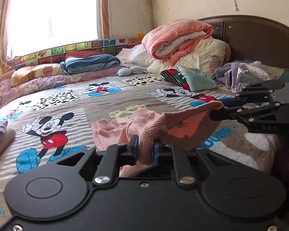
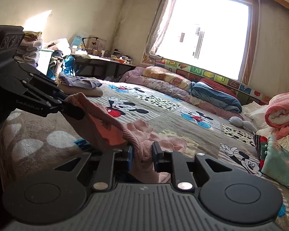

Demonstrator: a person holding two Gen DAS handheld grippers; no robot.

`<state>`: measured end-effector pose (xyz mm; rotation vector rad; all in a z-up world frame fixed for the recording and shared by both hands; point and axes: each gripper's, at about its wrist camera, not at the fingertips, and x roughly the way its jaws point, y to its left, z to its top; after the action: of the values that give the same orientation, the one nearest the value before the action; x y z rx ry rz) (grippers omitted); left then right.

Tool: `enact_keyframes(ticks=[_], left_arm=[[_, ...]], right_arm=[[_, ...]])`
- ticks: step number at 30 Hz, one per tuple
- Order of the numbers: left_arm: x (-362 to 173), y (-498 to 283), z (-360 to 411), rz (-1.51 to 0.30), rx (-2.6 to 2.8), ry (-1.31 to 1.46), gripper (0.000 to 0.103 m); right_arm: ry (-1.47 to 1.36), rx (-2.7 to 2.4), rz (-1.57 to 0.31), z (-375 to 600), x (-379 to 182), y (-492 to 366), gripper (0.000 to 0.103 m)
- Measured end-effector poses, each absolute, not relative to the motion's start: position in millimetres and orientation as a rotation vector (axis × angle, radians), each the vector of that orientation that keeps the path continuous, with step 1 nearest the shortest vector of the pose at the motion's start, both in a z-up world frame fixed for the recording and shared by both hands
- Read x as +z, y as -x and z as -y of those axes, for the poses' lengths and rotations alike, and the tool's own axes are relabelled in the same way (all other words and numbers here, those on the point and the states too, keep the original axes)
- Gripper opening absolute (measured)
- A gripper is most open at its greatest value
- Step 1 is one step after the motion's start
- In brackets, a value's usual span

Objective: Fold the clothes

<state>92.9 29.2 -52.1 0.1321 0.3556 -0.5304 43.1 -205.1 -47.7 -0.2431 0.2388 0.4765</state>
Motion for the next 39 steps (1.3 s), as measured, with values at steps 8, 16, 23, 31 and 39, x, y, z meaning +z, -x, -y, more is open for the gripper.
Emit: enact_keyframes(ticks=[8,16,23,31,39], left_arm=[[-55.6,-164.5,-39.7,-0.422,-0.548,0.063,0.014],[-72.7,-238.7,-60.4,-0.511,-0.589,0.255,0.014],[-96.1,-279.8,-80.7,-0.623,-0.603,0.472,0.021],[-90.7,-259.1,-108.8,-0.597,-0.629,0.548,0.056],[-104.8,-263.9,-80.6,-0.659,-0.572,0.409,0.006]], right_arm=[[0.056,0.499,-0.272,225.2,-49.3,-116.1,0.027],[-0.249,0.573,-0.389,254.8,-73.6,-200.8,0.026],[-0.532,0.576,-0.535,272.8,-114.4,-260.2,0.031],[-0.721,0.622,-0.534,295.5,-125.0,-253.3,0.061],[-0.607,0.618,-0.584,283.0,-127.5,-247.0,0.034]])
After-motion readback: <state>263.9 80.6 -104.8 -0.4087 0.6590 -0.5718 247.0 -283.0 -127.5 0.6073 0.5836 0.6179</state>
